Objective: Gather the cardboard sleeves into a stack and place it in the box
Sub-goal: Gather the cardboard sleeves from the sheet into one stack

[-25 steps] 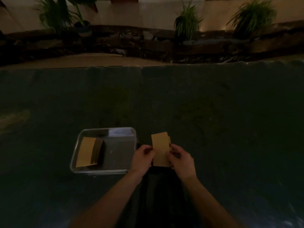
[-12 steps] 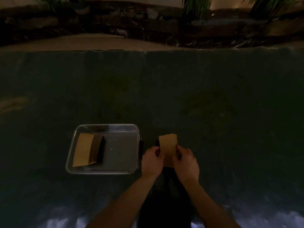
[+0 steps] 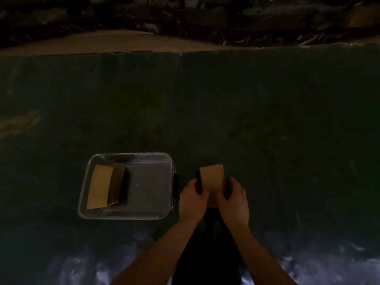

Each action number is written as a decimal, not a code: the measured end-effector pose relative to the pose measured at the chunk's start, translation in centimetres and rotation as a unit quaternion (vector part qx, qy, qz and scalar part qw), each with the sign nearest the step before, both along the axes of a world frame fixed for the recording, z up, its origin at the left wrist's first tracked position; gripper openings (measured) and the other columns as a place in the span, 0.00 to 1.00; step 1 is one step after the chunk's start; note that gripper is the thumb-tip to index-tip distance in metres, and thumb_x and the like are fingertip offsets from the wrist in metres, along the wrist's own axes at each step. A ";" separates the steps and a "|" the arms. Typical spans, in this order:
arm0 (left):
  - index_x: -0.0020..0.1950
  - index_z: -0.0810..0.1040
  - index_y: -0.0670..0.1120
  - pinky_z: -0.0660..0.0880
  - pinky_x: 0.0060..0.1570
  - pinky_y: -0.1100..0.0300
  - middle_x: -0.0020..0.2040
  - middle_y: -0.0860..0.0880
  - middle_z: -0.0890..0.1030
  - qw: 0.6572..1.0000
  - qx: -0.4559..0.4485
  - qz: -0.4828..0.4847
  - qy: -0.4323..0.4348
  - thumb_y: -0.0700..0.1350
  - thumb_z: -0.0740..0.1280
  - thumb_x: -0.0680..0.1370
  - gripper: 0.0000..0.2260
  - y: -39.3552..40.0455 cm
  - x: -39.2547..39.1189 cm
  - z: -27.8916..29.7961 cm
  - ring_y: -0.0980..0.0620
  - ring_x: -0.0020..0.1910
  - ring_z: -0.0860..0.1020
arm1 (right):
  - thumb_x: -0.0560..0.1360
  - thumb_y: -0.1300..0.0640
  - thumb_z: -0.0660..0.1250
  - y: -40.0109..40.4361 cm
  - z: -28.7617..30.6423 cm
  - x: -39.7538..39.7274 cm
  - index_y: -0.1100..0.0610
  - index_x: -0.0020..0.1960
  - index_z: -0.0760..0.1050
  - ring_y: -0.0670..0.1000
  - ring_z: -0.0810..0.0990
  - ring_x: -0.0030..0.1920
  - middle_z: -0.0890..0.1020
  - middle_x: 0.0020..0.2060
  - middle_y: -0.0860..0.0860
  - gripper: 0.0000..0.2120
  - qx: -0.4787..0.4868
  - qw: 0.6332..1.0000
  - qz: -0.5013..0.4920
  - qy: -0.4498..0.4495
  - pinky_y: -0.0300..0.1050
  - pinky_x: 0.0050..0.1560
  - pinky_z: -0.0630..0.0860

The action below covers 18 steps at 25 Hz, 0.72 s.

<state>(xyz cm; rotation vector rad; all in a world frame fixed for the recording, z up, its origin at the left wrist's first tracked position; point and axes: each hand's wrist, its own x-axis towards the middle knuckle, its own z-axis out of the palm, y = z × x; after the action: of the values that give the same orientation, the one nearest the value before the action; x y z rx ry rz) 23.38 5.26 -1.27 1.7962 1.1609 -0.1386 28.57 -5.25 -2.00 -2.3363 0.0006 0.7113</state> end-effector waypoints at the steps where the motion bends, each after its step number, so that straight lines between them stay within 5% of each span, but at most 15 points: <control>1: 0.65 0.76 0.47 0.72 0.51 0.59 0.53 0.52 0.79 1.000 -0.007 0.005 -0.003 0.45 0.65 0.79 0.14 -0.1 0.0 -0.1 0.49 0.57 0.79 | 0.74 0.52 0.69 0.0 -0.1 0.2 0.51 0.76 0.60 0.57 0.75 0.63 0.69 0.71 0.55 0.34 0.016 0.999 -0.012 0.028 0.46 0.51 0.71; 5: 0.57 0.80 0.46 0.75 0.48 0.56 0.51 0.48 0.81 0.999 -0.042 0.009 0.005 0.47 0.64 0.79 0.09 -0.2 0.1 -0.6 0.50 0.49 0.79 | 0.71 0.50 0.75 0.0 -0.6 1.7 0.54 0.77 0.59 0.57 0.75 0.64 0.74 0.68 0.57 0.41 0.067 0.987 -0.054 0.139 0.43 0.52 0.71; 7: 0.51 0.80 0.47 0.73 0.44 0.55 0.48 0.48 0.80 0.997 -0.069 0.011 0.020 0.47 0.63 0.79 0.07 0.0 0.0 -0.6 0.50 0.46 0.78 | 0.69 0.52 0.77 0.0 -0.6 2.4 0.56 0.74 0.65 0.54 0.79 0.56 0.78 0.62 0.54 0.38 0.098 0.971 -0.084 0.200 0.41 0.46 0.74; 10: 0.45 0.79 0.43 0.76 0.54 0.45 0.50 0.38 0.81 0.986 -0.157 0.059 0.014 0.45 0.61 0.80 0.10 0.1 -1.1 0.0 0.40 0.51 0.80 | 0.66 0.55 0.79 -0.7 0.2 2.0 0.54 0.66 0.72 0.51 0.81 0.48 0.81 0.51 0.50 0.32 0.170 0.929 -0.109 0.310 0.43 0.38 0.76; 13: 0.42 0.78 0.44 0.77 0.57 0.45 0.52 0.36 0.80 0.966 -0.233 0.104 -0.034 0.42 0.59 0.80 0.11 -1.0 -3.0 1.7 0.42 0.52 0.79 | 0.65 0.58 0.79 -2.1 1.4 0.7 0.51 0.60 0.72 0.57 0.81 0.52 0.80 0.54 0.56 0.27 0.256 0.893 -0.131 0.347 0.51 0.41 0.80; 18: 0.52 0.80 0.44 0.79 0.53 0.52 0.53 0.42 0.81 0.961 -0.235 0.106 -0.102 0.39 0.57 0.82 0.12 -3.8 -6.7 4.6 0.48 0.53 0.80 | 0.69 0.66 0.74 -3.6 3.9 -2.7 0.50 0.58 0.70 0.63 0.80 0.57 0.78 0.57 0.61 0.23 0.341 0.872 -0.095 0.338 0.66 0.58 0.78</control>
<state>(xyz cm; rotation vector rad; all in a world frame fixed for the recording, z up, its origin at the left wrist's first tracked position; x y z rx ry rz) 16.66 1.42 3.34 1.2307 1.0583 -0.0901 25.86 -8.89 1.94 -1.3149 0.2483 1.1672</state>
